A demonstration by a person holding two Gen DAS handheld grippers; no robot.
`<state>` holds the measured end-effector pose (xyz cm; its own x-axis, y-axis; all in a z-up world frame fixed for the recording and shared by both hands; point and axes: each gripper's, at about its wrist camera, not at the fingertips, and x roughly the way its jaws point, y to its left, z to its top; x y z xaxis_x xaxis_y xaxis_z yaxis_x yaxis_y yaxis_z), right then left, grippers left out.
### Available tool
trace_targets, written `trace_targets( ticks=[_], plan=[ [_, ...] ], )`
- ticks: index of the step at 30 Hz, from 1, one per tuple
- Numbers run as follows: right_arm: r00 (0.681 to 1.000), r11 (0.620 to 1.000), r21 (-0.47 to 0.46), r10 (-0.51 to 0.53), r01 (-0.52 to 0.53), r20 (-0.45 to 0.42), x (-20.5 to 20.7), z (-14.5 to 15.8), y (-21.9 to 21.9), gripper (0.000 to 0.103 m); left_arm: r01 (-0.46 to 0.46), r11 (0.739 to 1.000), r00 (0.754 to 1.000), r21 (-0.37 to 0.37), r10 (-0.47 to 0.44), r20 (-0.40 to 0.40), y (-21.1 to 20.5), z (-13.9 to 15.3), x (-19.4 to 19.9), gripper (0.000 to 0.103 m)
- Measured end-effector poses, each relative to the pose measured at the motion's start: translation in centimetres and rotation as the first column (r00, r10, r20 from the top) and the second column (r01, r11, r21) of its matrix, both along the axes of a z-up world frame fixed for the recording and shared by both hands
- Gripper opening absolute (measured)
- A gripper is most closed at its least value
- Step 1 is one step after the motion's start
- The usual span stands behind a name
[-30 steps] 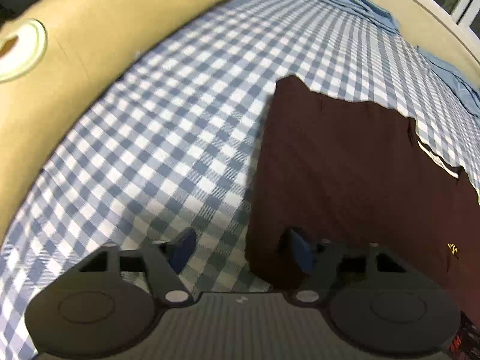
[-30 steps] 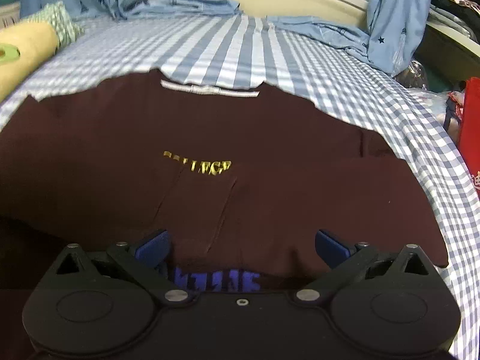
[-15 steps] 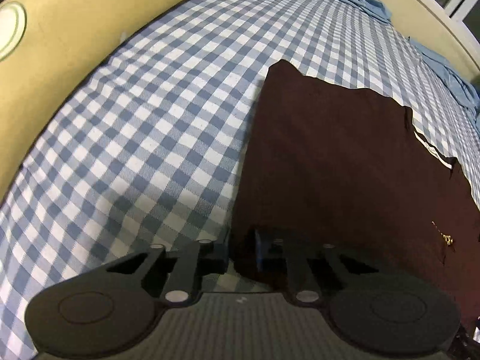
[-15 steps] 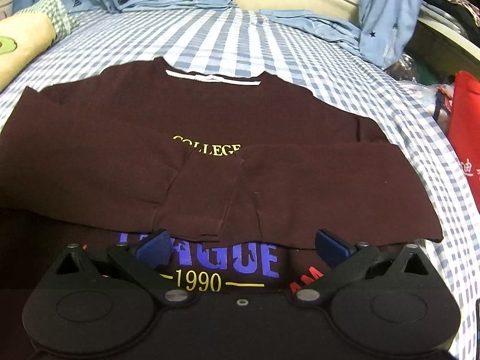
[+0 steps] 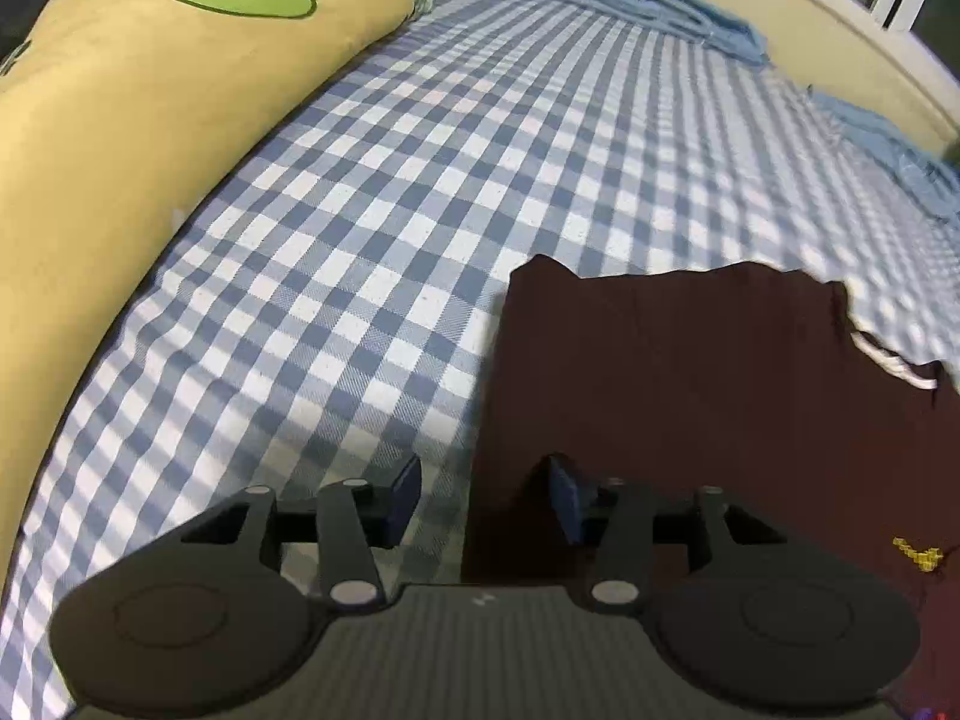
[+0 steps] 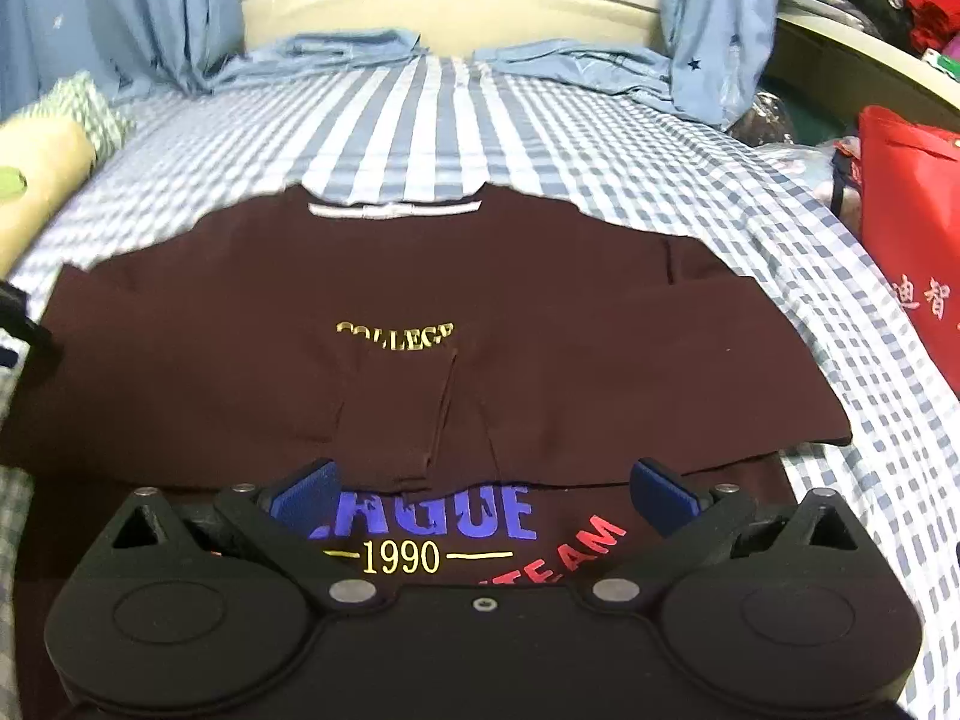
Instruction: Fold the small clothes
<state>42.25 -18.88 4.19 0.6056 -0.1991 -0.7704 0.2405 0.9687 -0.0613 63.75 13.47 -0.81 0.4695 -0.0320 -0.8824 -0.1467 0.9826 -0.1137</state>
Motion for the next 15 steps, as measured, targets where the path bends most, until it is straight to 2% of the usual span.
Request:
trace_targets(
  ticks=[4, 10, 13, 14, 15],
  plan=[
    [0.998, 0.998, 0.039, -0.048, 0.047, 0.027, -0.9, 1.6, -1.1, 0.102, 0.006, 0.999, 0.999, 0.054, -0.003, -0.051, -0.1, -1.8, 0.7, 0.057],
    [0.988, 0.977, 0.166, -0.142, 0.132, 0.051, -2.4, 3.9, -3.7, 0.103, -0.021, 0.996, 0.999, 0.081, 0.025, -0.045, 0.2, -0.8, -0.8, 0.068],
    [0.982, 0.961, 0.219, -0.183, 0.168, 0.049, -3.0, 5.0, -5.0, 0.103, -0.029, 0.995, 0.999, 0.092, 0.030, -0.013, -0.2, 1.0, -2.7, 0.079],
    [0.980, 0.957, 0.230, -0.192, 0.177, 0.046, -3.2, 5.5, -5.3, 0.103, -0.036, 0.994, 0.999, 0.105, 0.035, 0.007, -0.4, 1.6, -3.5, 0.087],
    [0.979, 0.954, 0.239, -0.199, 0.183, 0.043, -3.4, 5.9, -5.6, 0.103, -0.044, 0.992, 0.999, 0.118, 0.041, 0.026, -0.6, 2.3, -4.2, 0.091]
  ],
)
